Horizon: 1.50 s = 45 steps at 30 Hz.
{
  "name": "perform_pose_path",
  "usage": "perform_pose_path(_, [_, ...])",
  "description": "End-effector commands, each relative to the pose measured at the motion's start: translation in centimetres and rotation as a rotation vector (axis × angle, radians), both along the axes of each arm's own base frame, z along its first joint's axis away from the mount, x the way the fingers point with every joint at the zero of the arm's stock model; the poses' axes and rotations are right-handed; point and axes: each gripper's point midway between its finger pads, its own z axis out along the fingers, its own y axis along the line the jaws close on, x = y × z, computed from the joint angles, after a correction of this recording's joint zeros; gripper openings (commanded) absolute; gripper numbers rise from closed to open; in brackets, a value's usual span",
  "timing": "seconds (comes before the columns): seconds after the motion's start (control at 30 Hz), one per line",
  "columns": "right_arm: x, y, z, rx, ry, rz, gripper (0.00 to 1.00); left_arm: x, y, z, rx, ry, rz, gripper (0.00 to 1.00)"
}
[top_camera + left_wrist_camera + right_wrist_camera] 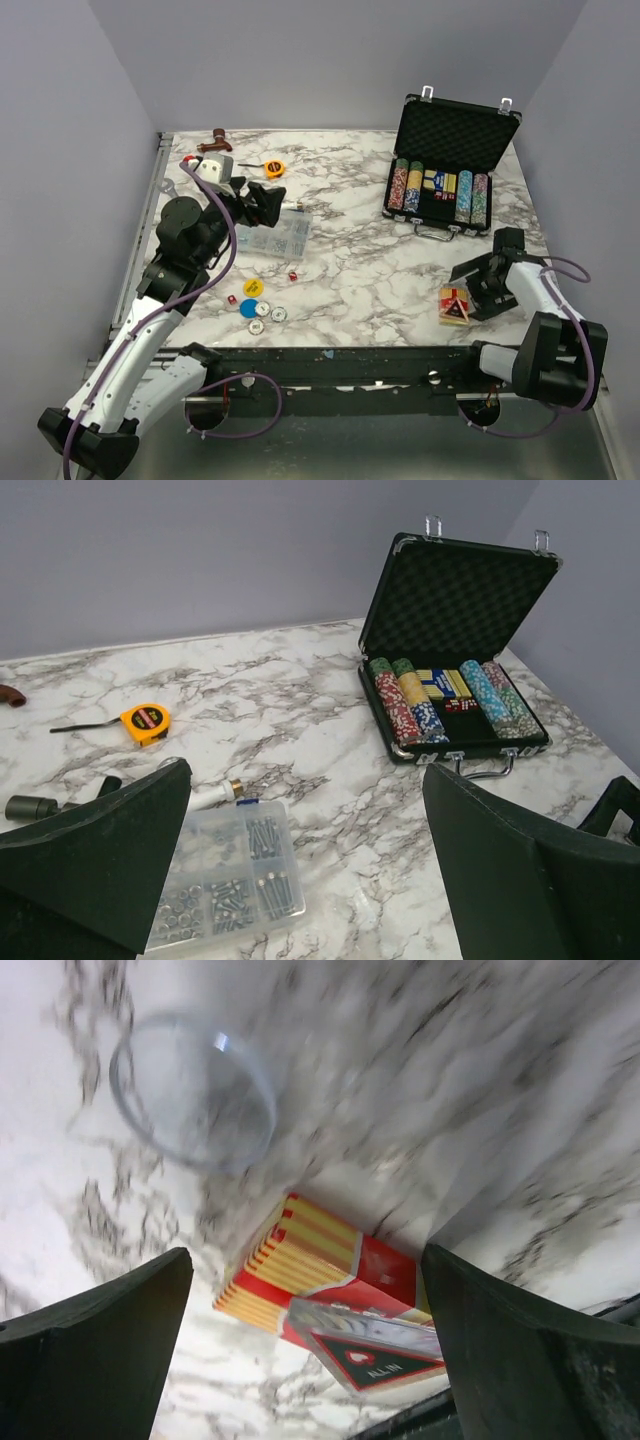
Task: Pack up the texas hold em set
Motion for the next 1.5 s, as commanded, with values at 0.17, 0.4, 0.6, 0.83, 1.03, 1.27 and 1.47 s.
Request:
perform_pose_path(0.17, [2.2, 11.3, 1.3, 0.297, -0.040, 0.188, 1.00, -0.2, 0.1, 0.7, 0.006, -0.019, 0.010, 0.99])
perform_pose_path(0.4, [4.7, 11.8, 1.8, 0.119, -0.014, 0.399, 1.00, -0.2, 0.2, 0.5, 0.005, -0.019, 0.015, 0.99])
perform_pose_path(0.6, [2.5, 11.1, 1.8, 0.098, -0.001, 0.447, 1.00, -0.1, -0.1, 0.3, 0.009, -0.011, 0.005, 0.99])
perform_pose_path(0.83, [4.2, 12.4, 3.3, 0.109, -0.078, 0.495, 1.00, 0.1, -0.6, -0.2, 0.015, 0.002, -0.010, 0.99])
perform_pose_path(1.03, [5.2, 13.2, 3.4, 0.125, -0.087, 0.506, 1.00, 0.1, -0.5, -0.2, 0.017, 0.001, -0.005, 0.99])
perform_pose_path(1.27, [6.6, 14.5, 3.3, 0.141, -0.128, 0.518, 1.00, -0.1, -0.6, 0.0, 0.013, 0.000, -0.011, 0.99])
perform_pose_path(1.47, [9.0, 19.9, 4.8, 0.184, -0.197, 0.634, 1.00, -0.2, -0.4, 0.1, 0.011, -0.004, -0.005, 0.99])
